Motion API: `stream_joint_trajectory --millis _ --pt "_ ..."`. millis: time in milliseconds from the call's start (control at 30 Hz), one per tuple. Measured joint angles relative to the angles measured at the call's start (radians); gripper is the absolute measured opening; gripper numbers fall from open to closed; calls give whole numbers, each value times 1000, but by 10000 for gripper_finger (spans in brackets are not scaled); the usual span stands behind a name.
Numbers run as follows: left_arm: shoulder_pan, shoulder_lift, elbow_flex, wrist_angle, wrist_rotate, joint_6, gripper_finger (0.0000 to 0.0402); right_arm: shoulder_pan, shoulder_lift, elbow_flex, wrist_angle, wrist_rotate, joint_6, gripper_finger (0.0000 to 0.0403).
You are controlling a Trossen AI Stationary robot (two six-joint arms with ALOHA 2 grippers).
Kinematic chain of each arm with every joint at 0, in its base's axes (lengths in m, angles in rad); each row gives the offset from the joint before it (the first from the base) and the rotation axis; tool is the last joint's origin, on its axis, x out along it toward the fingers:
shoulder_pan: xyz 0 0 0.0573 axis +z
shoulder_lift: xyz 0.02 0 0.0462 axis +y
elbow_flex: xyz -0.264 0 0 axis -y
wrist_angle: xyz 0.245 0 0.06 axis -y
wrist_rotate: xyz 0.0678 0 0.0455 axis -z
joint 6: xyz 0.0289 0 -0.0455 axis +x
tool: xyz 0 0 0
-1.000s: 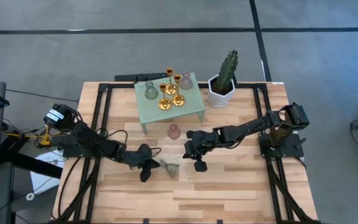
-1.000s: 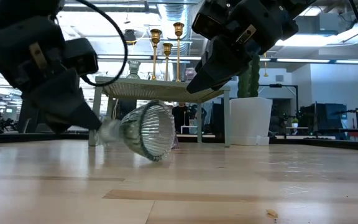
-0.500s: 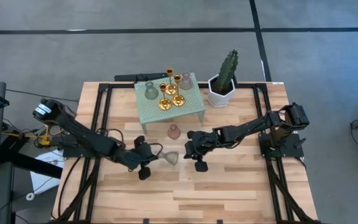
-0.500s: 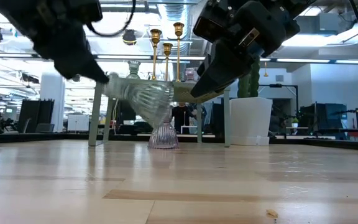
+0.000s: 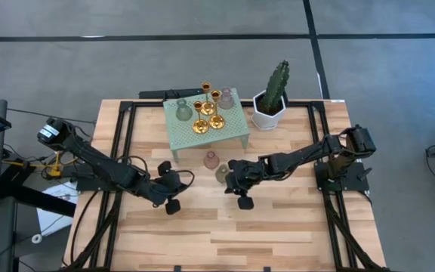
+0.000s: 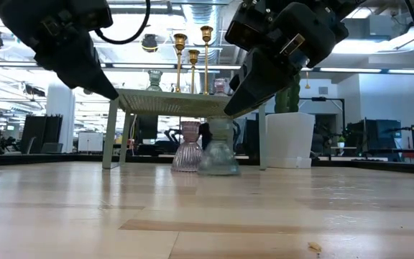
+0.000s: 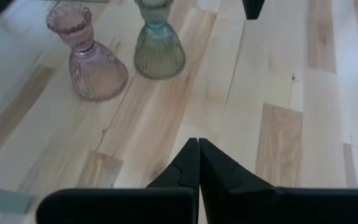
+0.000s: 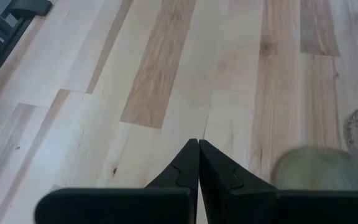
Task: Pick & Place candle stick holders
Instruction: Put the green glass candle holder on the shelf
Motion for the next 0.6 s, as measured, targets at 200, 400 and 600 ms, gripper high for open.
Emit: stream_joint_trajectory --millis 200,400,600 --pt "-2 0 0 0 5 -8 1 15 0 0 -102 94 39 0" --pt "-2 0 0 2 3 30 1 65 0 0 -204 425 103 0" --pt "-2 0 0 5 1 51 0 101 0 -46 -92 582 128 0"
